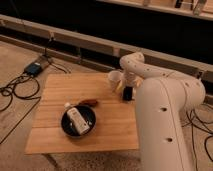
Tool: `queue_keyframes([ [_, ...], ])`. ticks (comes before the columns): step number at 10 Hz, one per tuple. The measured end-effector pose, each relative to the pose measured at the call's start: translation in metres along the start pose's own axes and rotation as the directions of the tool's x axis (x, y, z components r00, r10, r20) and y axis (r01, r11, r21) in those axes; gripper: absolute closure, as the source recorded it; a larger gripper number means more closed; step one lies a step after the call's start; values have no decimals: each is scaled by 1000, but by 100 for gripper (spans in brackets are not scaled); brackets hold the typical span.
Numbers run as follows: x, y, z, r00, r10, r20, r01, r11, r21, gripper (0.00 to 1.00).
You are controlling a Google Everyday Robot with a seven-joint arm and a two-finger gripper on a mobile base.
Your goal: Place the eraser on the white sponge
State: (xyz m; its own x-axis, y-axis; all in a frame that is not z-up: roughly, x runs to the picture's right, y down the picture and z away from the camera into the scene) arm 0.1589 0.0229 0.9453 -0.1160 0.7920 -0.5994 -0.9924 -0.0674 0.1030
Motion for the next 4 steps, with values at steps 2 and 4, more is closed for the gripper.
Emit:
queue_keyframes([
  [2,0,0,0,1000,0,0,0,1000,0,20],
  [4,0,0,0,1000,0,0,0,1000,0,20],
])
